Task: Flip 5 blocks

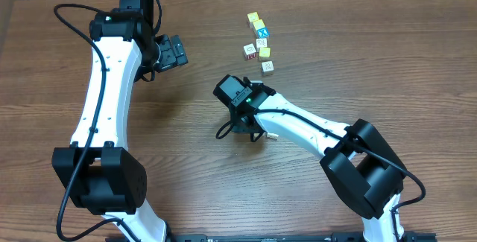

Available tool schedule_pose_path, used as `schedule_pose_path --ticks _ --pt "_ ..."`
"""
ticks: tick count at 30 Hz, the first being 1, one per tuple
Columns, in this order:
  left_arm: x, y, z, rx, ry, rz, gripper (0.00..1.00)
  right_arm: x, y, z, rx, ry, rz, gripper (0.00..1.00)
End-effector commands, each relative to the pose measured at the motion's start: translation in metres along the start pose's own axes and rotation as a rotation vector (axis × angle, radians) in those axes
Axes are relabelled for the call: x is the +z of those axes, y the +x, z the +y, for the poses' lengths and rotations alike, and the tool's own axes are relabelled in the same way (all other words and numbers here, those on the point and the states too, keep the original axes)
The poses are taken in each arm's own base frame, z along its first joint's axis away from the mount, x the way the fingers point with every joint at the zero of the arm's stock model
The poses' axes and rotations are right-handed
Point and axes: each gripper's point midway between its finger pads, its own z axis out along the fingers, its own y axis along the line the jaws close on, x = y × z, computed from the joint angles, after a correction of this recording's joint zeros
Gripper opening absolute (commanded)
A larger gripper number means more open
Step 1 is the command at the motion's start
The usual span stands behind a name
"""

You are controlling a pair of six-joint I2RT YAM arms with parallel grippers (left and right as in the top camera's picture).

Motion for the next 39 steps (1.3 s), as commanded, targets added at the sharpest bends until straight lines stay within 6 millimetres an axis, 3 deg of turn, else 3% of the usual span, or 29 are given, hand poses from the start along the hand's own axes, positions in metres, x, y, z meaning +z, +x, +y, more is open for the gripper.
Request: schedule_pose_path --ticks 1,39 --pt "0.010 0.003 -0.003 -0.001 -0.003 0.026 1.00 -0.006 -0.004 0.001 0.013 -0.001 -0.009 0.10" --pt "0.010 0.003 -0.003 -0.001 -0.003 0.025 1.00 -0.010 0.024 -0.005 0.005 0.004 0.137 0.16"
